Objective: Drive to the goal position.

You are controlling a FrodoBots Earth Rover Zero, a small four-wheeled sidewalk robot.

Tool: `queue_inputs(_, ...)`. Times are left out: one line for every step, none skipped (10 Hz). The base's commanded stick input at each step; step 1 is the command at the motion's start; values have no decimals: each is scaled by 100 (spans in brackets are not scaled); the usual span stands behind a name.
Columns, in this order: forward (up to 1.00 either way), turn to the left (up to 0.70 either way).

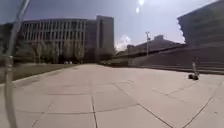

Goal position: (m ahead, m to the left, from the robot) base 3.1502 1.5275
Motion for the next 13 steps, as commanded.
queue_inputs(85,0)
queue_inputs(85,0)
queue_inputs(85,0)
queue_inputs(85,0)
queue_inputs(85,0)
queue_inputs(85,0)
queue_inputs(85,0)
queue_inputs(85,0)
queue_inputs(85,0)
queue_inputs(85,0)
queue_inputs(85,0)
queue_inputs(85,0)
queue_inputs(85,0)
